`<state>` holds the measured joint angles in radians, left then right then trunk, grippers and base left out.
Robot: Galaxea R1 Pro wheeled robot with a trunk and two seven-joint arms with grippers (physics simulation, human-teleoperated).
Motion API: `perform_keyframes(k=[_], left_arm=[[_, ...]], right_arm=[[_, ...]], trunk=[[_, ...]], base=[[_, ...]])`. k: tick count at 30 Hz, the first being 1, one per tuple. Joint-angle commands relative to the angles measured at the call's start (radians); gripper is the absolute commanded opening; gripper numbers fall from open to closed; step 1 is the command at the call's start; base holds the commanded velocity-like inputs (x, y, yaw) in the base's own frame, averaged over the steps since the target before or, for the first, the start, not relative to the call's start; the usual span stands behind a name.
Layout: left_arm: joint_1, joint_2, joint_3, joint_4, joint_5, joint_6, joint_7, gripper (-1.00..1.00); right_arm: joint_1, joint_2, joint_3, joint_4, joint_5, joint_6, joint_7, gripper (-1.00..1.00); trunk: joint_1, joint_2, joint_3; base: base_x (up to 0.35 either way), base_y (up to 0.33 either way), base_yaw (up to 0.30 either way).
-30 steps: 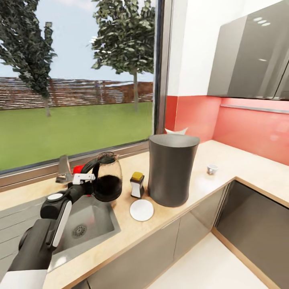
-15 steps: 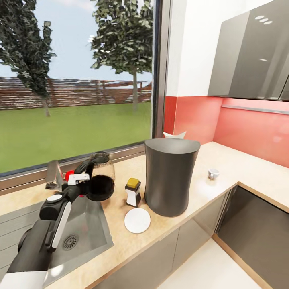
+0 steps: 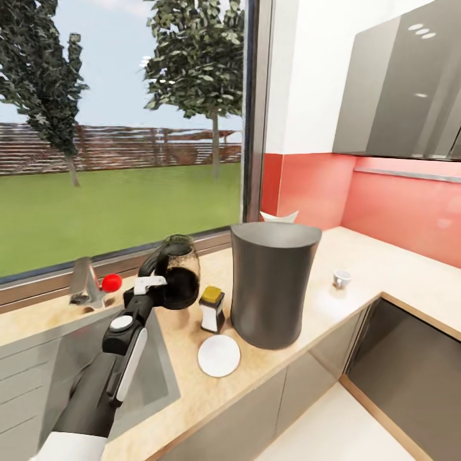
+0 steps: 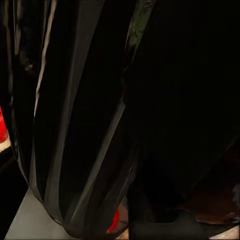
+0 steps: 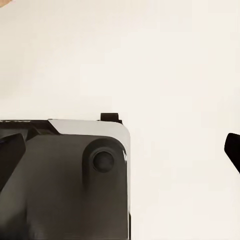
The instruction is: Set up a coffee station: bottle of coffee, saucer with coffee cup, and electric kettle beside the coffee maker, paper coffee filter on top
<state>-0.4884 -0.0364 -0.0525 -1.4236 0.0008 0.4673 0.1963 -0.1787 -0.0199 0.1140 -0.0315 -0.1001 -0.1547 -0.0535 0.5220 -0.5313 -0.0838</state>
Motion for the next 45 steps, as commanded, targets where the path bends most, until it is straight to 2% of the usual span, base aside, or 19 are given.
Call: perform_keyframes(k=[1, 17, 21, 22, 23, 25, 29, 33, 35, 45], left_arm=[[-0.001, 0.001, -0.001, -0.002, -0.002, 0.005, 0.005, -1.0], [0.0, 0.004, -0.001, -0.008, -0.002, 0.005, 0.006, -1.0], [0.01, 0.006, -0.001, 0.016, -0.002, 0.002, 0.005, -1.0], [0.012, 0.006, 0.0, 0.035, -0.002, -0.008, 0.005, -1.0], [0.015, 0.007, 0.001, 0.076, -0.002, -0.058, 0.005, -1.0], [0.016, 0.007, 0.001, 0.107, -0.002, -0.092, 0.005, -1.0], [0.016, 0.005, -0.001, 0.133, -0.002, -0.111, 0.005, -1.0], [0.016, 0.004, -0.002, 0.155, 0.001, -0.187, 0.005, -1.0], [0.016, 0.004, -0.001, 0.206, -0.002, -0.209, 0.005, -1.0], [0.016, 0.004, 0.002, 0.222, -0.002, -0.214, 0.006, -1.0]], right_arm=[[-0.001, 0.0, 0.009, 0.001, -0.01, -0.003, -0.002, 1.0], [-0.001, 0.0, 0.009, 0.001, -0.01, -0.003, -0.002, 1.0], [-0.001, 0.001, 0.009, 0.0, -0.01, -0.002, -0.002, 1.0], [-0.001, 0.001, 0.009, 0.0, -0.01, -0.002, -0.002, 1.0], [-0.001, 0.001, 0.009, -0.001, -0.01, -0.002, -0.002, 1.0], [-0.001, 0.001, 0.01, 0.0, -0.01, -0.003, -0.001, 1.0], [-0.001, 0.0, 0.01, 0.001, -0.01, -0.002, 0.0, 1.0], [-0.001, 0.0, 0.01, 0.001, -0.01, -0.002, 0.0, 1.0], [-0.001, 0.0, 0.009, 0.001, -0.01, -0.001, 0.0, 1.0], [-0.001, 0.001, 0.009, 0.001, -0.01, 0.0, 0.0, 1.0]], trunk=[[0.001, -0.002, -0.002], [0.001, -0.002, -0.002], [0.001, -0.002, -0.002], [0.001, -0.002, -0.002], [0.001, -0.002, -0.002], [0.001, -0.002, -0.002], [0.001, -0.002, -0.002], [0.001, -0.002, -0.002], [0.001, -0.002, -0.002], [0.001, -0.002, -0.002]], base=[[0.252, 0.0, 0.0], [0.093, 0.0, 0.0], [0.002, 0.0, 0.0], [0.0, 0.0, 0.0], [0.0, 0.0, 0.0], [0.0, 0.0, 0.0], [0.0, 0.0, 0.0], [0.0, 0.0, 0.0], [0.0, 0.0, 0.0], [0.0, 0.0, 0.0]])
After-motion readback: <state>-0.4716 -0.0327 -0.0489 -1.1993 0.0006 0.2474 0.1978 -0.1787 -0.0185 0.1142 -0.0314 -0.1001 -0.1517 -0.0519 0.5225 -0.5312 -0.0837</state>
